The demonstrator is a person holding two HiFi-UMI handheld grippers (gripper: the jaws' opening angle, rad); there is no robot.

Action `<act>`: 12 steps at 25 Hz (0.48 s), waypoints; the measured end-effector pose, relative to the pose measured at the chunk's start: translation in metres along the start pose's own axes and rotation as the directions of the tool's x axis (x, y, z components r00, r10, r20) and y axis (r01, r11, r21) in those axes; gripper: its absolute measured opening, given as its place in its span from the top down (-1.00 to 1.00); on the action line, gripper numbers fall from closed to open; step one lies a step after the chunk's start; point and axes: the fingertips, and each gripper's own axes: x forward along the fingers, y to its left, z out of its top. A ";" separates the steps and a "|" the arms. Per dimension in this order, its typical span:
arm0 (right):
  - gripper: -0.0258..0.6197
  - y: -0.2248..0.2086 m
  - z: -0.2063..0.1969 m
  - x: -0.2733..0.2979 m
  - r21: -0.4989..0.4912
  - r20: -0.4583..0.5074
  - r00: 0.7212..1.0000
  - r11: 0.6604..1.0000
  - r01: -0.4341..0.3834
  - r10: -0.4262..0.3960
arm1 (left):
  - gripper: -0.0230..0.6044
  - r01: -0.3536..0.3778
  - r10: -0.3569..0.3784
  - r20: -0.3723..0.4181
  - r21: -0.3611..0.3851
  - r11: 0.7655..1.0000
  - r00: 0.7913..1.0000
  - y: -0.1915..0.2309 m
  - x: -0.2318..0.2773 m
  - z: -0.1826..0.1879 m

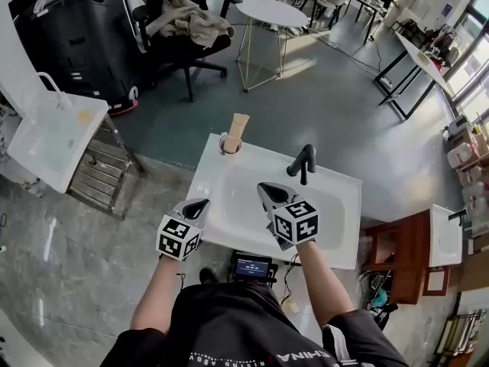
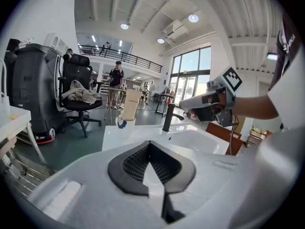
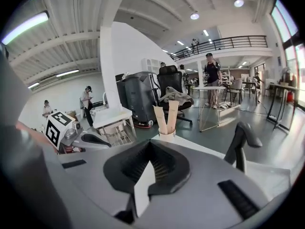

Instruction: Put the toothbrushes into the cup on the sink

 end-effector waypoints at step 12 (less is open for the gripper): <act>0.90 0.016 -0.049 -0.026 0.146 0.031 0.995 0.985 0.086 -0.092 | 0.94 0.048 -0.047 -0.011 0.054 0.997 0.999 -0.025 -0.023 -0.026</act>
